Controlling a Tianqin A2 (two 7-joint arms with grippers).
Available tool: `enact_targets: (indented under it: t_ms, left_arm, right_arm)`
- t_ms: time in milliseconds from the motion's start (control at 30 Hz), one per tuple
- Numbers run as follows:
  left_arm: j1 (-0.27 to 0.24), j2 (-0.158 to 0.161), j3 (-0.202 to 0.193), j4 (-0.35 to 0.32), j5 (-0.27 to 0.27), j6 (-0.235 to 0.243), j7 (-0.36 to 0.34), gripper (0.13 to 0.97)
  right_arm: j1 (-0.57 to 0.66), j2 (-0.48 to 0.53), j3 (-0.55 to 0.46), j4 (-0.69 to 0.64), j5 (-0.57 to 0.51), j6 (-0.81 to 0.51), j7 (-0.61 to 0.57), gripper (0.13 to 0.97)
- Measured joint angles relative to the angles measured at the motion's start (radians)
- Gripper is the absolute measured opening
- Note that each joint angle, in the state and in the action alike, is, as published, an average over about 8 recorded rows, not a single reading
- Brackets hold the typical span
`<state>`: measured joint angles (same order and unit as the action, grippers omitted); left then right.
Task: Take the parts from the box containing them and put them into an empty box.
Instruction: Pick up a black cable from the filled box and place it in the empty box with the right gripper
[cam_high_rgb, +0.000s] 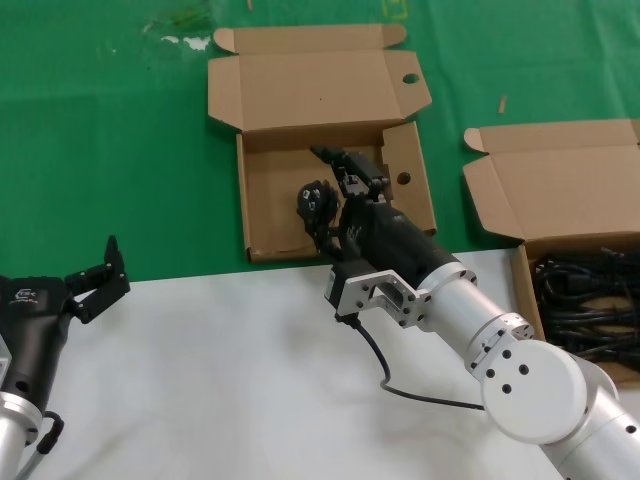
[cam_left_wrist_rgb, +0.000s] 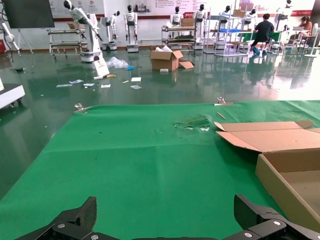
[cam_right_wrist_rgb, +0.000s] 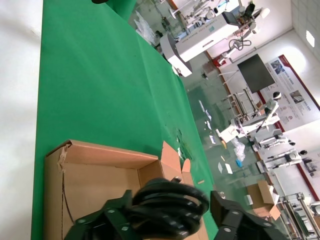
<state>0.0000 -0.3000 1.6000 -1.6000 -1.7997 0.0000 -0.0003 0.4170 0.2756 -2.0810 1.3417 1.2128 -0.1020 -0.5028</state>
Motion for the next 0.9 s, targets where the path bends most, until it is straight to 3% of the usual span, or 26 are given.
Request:
enact_targets:
  t_ms: [100, 367, 667, 900]
  left_arm:
    - [0.000, 0.000, 0.000, 0.000, 0.000, 0.000, 0.000, 0.966]
    - [0.000, 0.000, 0.000, 0.000, 0.000, 0.000, 0.000, 0.966]
    - [0.000, 0.000, 0.000, 0.000, 0.000, 0.000, 0.000, 0.966]
    - [0.000, 0.000, 0.000, 0.000, 0.000, 0.000, 0.000, 0.966]
  right_arm:
    - [-0.001, 0.000, 0.001, 0.001, 0.002, 0.000, 0.001, 0.491]
    - [-0.024, 0.001, 0.028, 0.015, 0.034, 0.006, 0.029, 0.704]
    - [-0.071, 0.004, 0.082, 0.044, 0.099, 0.017, 0.085, 0.857]
    - [-0.110, 0.006, 0.126, 0.068, 0.154, 0.027, 0.132, 0.890]
